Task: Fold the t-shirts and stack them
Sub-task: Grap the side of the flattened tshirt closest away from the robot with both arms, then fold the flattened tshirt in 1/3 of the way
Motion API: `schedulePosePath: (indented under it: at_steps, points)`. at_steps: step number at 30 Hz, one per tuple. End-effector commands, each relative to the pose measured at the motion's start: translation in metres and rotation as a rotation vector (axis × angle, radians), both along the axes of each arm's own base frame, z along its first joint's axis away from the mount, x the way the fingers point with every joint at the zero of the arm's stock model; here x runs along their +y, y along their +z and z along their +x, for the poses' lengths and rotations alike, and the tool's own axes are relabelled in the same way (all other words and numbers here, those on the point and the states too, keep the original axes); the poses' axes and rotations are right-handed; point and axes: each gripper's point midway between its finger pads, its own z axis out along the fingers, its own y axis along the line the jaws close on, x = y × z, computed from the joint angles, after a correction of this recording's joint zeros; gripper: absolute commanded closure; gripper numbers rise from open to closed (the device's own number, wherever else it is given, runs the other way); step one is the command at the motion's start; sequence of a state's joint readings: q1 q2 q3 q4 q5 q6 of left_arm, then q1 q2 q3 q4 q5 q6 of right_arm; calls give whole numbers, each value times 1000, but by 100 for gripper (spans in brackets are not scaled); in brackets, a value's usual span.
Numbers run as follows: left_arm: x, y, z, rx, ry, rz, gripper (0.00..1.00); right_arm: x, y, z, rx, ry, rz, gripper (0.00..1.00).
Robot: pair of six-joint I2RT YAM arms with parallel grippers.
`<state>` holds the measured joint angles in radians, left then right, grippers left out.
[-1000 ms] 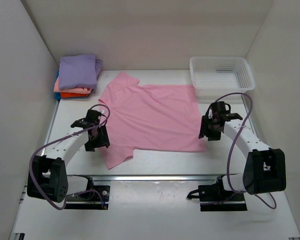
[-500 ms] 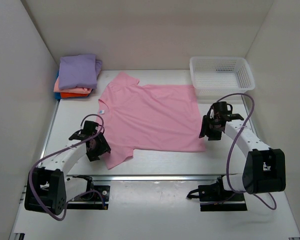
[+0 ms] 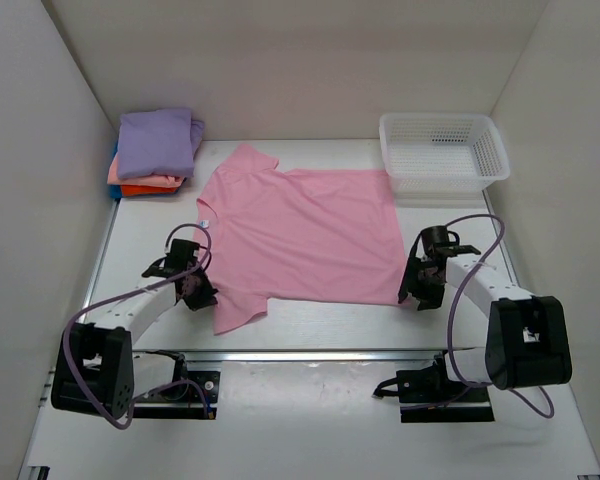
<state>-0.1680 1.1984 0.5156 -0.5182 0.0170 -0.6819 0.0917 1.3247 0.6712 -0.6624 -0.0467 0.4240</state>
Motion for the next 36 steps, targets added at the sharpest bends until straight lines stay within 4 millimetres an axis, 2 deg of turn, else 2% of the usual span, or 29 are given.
schedulePosePath:
  at_steps: [1, 2, 3, 6, 11, 14, 17, 18, 21, 23, 28, 31, 32, 34, 35, 36]
  points:
    - [-4, -8, -26, 66, -31, -12, 100, 15, -1, 3, -24, -31, 66, 57]
    - [-5, -8, -29, 73, -34, -14, 100, 16, -2, 5, -28, -21, 60, 82]
    - [-7, -3, -31, 65, -47, -21, 100, 19, -2, 5, -31, -2, 58, 100]
    - [-12, 10, -38, 52, -78, -36, 100, 21, 3, 1, -30, 4, 47, 100]
    - [-18, 45, -45, -14, -69, -112, 100, 24, 33, -8, -80, 25, 51, 100]
    - [-14, 60, -48, -52, -53, -112, 100, 24, 54, -14, -123, 15, 65, 100]
    - [-15, 61, -56, -51, -73, -105, 100, 20, 61, -25, -118, 6, 86, 100]
    - [-15, 56, -63, -30, -70, -110, 100, 18, 57, -32, -90, -1, 88, 100]
    - [-14, 47, -74, -12, -60, -111, 100, 19, 60, -34, -104, 2, 88, 100]
    - [-9, 47, -72, -22, -40, -98, 100, 20, 59, -36, -89, 6, 99, 100]
    - [-5, 75, -38, -127, -5, -84, 100, 19, 59, -20, -90, 27, 136, 100]
    - [-5, 87, -10, -159, 5, -87, 100, 14, 69, -1, -91, 32, 130, 100]
    - [-3, 91, 5, -177, 23, -97, 100, 12, 66, 2, -78, 29, 131, 100]
    - [-4, 86, 20, -145, 22, -122, 100, 9, 70, 22, -88, 33, 134, 100]
    - [-3, 96, 33, -175, 33, -134, 100, 9, 69, 24, -81, 25, 142, 100]
    - [1, 96, 43, -173, 34, -123, 100, 9, 71, 34, -83, 40, 142, 100]
